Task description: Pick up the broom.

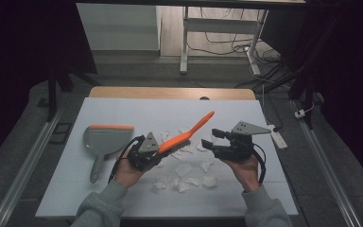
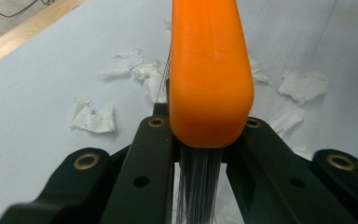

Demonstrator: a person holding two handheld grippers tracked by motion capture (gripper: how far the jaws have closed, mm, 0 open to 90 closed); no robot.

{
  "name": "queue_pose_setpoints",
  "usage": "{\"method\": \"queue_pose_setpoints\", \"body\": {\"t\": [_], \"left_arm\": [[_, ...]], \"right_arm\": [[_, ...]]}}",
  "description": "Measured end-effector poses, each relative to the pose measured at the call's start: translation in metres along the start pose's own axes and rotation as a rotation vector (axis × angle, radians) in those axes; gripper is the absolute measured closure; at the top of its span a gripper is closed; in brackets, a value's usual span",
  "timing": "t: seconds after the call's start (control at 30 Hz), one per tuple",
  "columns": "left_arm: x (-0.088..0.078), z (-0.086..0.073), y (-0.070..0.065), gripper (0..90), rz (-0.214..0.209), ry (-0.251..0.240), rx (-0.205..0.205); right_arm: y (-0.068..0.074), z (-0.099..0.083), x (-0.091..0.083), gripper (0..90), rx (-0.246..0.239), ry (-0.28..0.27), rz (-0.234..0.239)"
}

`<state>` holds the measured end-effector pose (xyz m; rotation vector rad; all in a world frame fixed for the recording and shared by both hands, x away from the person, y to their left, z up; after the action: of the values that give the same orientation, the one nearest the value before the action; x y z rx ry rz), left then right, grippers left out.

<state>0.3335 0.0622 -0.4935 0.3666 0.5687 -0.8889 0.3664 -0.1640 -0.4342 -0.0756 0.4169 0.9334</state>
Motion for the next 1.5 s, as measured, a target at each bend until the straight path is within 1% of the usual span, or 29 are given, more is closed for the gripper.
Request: {"method": "queue_pose_setpoints", "body": {"t": [0.1,0.17,0.2,0.27,0.3,0.33,0.37,0.4,0.43,0.47,0.5,0.53,0.57,0.63,0.7,0.73,0.8,0.83,0.87,0.9,0.93,1.03,1.1,1.2,1.3,1.33,1.43,1.47,1.5], "left_arm": [[-0.001,-0.001,0.000,83.0,-0.014,0.014,0.015],[-0.002,-0.002,0.000,83.0,-0.019,0.033,0.025],[-0.002,-0.003,0.000,83.0,-0.039,0.047,0.031],[-0.002,-0.003,0.000,82.9,-0.051,0.059,0.037],[-0.002,-0.004,-0.001,82.9,-0.069,0.085,0.051],[-0.002,-0.004,-0.001,82.9,-0.069,0.085,0.051],[-0.001,-0.004,-0.002,82.9,-0.081,0.095,0.051],[-0.001,-0.004,-0.003,82.9,-0.085,0.106,0.061],[0.000,-0.005,-0.004,82.9,-0.092,0.110,0.061],[0.002,-0.004,-0.005,82.9,-0.097,0.115,0.061],[0.003,-0.004,-0.007,82.9,-0.095,0.120,0.068],[0.006,-0.005,-0.010,83.0,-0.107,0.135,0.083],[0.006,-0.005,-0.010,83.0,-0.107,0.135,0.083],[0.009,-0.005,-0.015,83.0,-0.125,0.150,0.111],[0.012,-0.004,-0.023,83.0,-0.154,0.181,0.162],[0.012,-0.004,-0.023,83.0,-0.154,0.181,0.162],[0.013,-0.002,-0.028,83.0,-0.157,0.189,0.192],[0.013,-0.002,-0.028,82.9,-0.157,0.189,0.192],[0.013,-0.002,-0.029,83.0,-0.161,0.189,0.192],[0.013,-0.002,-0.029,83.0,-0.165,0.189,0.195],[0.013,-0.002,-0.030,83.0,-0.164,0.188,0.202],[0.012,-0.001,-0.031,82.9,-0.165,0.189,0.220],[0.012,0.000,-0.032,82.9,-0.161,0.189,0.239],[0.012,0.002,-0.034,82.9,-0.160,0.188,0.254],[0.011,0.001,-0.032,82.0,-0.157,0.186,0.263],[0.011,0.002,-0.032,82.0,-0.164,0.177,0.258],[0.008,0.006,-0.029,76.1,-0.130,0.121,0.255],[0.007,0.007,-0.028,72.0,-0.113,0.101,0.249],[0.002,0.010,-0.025,67.9,-0.076,0.052,0.231]], "right_arm": [[-0.001,-0.001,-0.001,36.7,-0.022,0.018,0.005],[0.000,0.000,-0.002,36.7,-0.056,0.038,-0.003],[0.002,0.001,-0.002,36.7,-0.077,0.045,0.000],[0.007,0.003,-0.003,36.8,-0.120,0.072,0.001],[0.009,0.004,-0.004,36.7,-0.144,0.093,-0.008],[0.009,0.004,-0.004,36.7,-0.144,0.093,-0.008],[0.014,0.004,-0.003,36.5,-0.191,0.130,-0.014],[0.014,0.004,-0.003,36.5,-0.191,0.130,-0.014],[0.019,0.004,-0.001,35.2,-0.235,0.158,-0.009],[0.019,0.004,-0.001,35.2,-0.235,0.158,-0.009],[0.022,0.004,0.001,34.7,-0.257,0.170,-0.006],[0.028,0.001,0.005,34.1,-0.302,0.210,-0.004],[0.028,0.001,0.005,34.1,-0.302,0.210,-0.004],[0.032,-0.004,0.014,32.7,-0.361,0.269,0.008],[0.033,-0.009,0.020,32.1,-0.387,0.313,0.020],[0.034,-0.011,0.022,32.2,-0.402,0.330,0.027],[0.037,-0.015,0.027,32.4,-0.413,0.369,0.062],[0.037,-0.015,0.027,32.4,-0.413,0.369,0.062],[0.038,-0.020,0.030,33.5,-0.425,0.409,0.088],[0.038,-0.020,0.030,33.5,-0.425,0.409,0.088],[0.037,-0.024,0.033,33.8,-0.434,0.452,0.100],[0.038,-0.030,0.037,37.0,-0.458,0.503,0.126],[0.040,-0.034,0.041,43.7,-0.480,0.535,0.152],[0.042,-0.036,0.047,55.8,-0.526,0.558,0.155],[0.045,-0.037,0.046,60.6,-0.580,0.572,0.158],[0.045,-0.037,0.046,60.6,-0.580,0.572,0.158],[0.047,-0.034,0.040,64.6,-0.613,0.560,0.144],[0.048,-0.032,0.039,65.7,-0.611,0.549,0.147],[0.048,-0.030,0.038,66.6,-0.618,0.530,0.148]]}}
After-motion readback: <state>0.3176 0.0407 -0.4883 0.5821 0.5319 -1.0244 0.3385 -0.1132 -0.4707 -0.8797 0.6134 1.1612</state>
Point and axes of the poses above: each handheld gripper's, and its own axes: x roughly forward along the jaws, z roughly out of its top, y roughly to its left, the point moved 6 cm from there along x, roughly forward along the jaws
